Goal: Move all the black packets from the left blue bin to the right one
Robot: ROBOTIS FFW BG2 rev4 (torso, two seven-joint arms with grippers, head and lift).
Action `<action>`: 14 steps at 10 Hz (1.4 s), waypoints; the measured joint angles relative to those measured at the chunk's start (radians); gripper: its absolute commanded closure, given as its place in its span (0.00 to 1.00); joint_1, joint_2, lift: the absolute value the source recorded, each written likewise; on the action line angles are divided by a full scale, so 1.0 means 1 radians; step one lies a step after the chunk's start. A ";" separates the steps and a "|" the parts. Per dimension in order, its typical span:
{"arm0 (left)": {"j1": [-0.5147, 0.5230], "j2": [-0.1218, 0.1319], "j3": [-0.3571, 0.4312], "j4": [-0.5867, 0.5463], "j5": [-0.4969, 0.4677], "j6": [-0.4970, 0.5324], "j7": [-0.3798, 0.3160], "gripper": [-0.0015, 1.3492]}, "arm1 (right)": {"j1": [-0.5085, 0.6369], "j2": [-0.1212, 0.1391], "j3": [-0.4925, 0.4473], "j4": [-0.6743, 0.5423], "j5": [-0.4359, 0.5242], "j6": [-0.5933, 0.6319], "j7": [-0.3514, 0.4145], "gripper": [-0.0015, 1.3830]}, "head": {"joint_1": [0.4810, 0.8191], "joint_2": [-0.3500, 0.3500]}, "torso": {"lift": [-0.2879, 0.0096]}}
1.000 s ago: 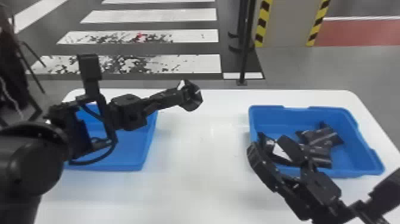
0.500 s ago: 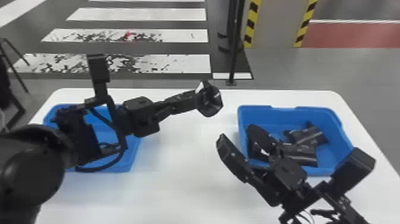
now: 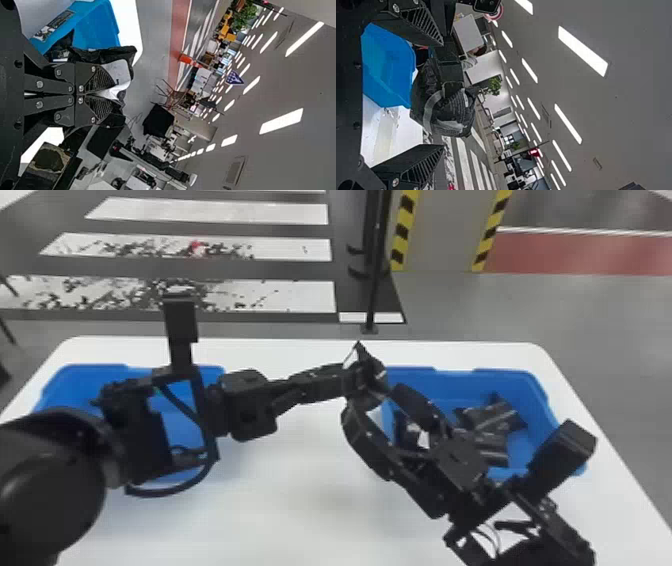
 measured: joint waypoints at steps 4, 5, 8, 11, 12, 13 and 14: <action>0.000 0.000 -0.012 0.000 0.008 0.006 0.001 0.89 | -0.013 0.001 0.000 0.026 -0.001 -0.012 -0.013 0.68 | 0.63 0.41 | 0.35; 0.000 0.000 -0.013 0.000 0.009 0.005 0.001 0.89 | -0.011 0.001 -0.001 0.038 -0.016 -0.025 -0.013 0.74 | 0.63 0.40 | 0.35; 0.001 0.000 -0.012 -0.001 0.012 0.004 0.001 0.89 | -0.008 0.002 -0.002 0.063 -0.032 -0.059 -0.014 0.93 | 0.63 0.39 | 0.35; 0.009 0.000 -0.005 -0.008 0.019 -0.006 0.009 0.67 | -0.005 0.002 -0.002 0.072 -0.009 -0.146 -0.014 0.93 | 0.63 0.38 | 0.35; 0.021 -0.003 -0.002 -0.008 0.038 -0.025 0.024 0.35 | -0.005 0.002 -0.002 0.072 -0.006 -0.152 -0.014 0.93 | 0.63 0.38 | 0.35; 0.043 -0.013 0.017 -0.019 0.050 -0.039 0.036 0.12 | -0.005 0.002 -0.002 0.073 -0.008 -0.153 -0.014 0.93 | 0.63 0.39 | 0.35; 0.065 -0.019 0.036 -0.039 0.053 -0.046 0.041 0.06 | -0.005 0.002 -0.005 0.080 -0.012 -0.153 -0.014 0.93 | 0.63 0.39 | 0.35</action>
